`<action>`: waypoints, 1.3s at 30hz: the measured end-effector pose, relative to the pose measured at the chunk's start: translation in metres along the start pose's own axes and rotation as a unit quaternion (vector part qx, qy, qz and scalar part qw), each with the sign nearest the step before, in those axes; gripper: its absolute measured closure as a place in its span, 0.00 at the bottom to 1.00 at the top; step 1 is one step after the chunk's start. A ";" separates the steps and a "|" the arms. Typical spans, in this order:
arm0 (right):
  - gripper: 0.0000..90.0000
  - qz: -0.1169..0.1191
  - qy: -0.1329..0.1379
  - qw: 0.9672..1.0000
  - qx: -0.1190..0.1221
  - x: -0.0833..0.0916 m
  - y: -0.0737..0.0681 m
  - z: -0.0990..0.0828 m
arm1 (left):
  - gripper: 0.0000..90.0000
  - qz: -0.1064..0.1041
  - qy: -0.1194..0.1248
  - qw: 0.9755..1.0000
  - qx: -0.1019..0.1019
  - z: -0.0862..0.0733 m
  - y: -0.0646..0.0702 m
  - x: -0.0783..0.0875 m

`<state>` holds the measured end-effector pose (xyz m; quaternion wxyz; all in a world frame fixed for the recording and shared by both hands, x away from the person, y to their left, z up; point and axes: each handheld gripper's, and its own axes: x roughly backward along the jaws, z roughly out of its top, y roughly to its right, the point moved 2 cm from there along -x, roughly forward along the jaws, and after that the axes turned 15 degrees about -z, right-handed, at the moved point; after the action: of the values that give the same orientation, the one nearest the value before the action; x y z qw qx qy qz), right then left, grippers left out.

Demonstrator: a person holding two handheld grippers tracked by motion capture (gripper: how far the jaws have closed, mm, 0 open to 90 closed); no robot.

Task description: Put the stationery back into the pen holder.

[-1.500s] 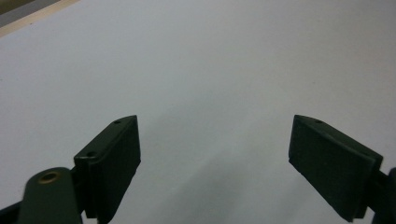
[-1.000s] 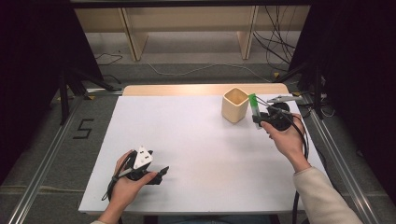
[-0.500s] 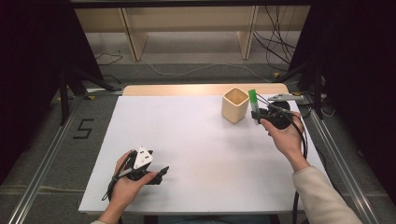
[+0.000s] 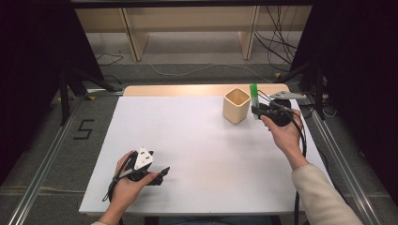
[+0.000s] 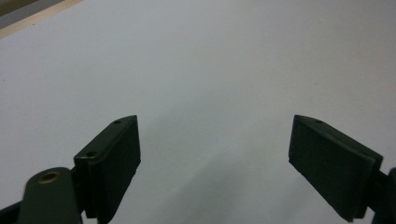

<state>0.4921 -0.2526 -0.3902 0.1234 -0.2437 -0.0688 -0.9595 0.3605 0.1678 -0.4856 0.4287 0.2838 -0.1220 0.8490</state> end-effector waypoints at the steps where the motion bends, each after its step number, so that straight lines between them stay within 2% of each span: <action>1: 0.73 0.000 0.005 1.000 0.001 -0.001 0.000 0.000 | 0.19 0.000 0.000 1.000 0.000 0.000 0.000 0.000; 18: 0.73 -0.004 0.032 0.999 -0.014 -0.010 0.005 0.010 | 0.19 0.000 0.001 1.000 0.002 0.000 0.000 0.000; 39: 0.73 -0.003 0.057 0.998 -0.007 -0.028 0.000 0.024 | 0.19 0.000 0.002 1.000 0.004 0.000 0.000 0.001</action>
<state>0.5266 -0.2423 -0.3829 0.1225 -0.1888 -0.0559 -0.9727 0.3604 0.1686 -0.4854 0.4277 0.2836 -0.1182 0.8501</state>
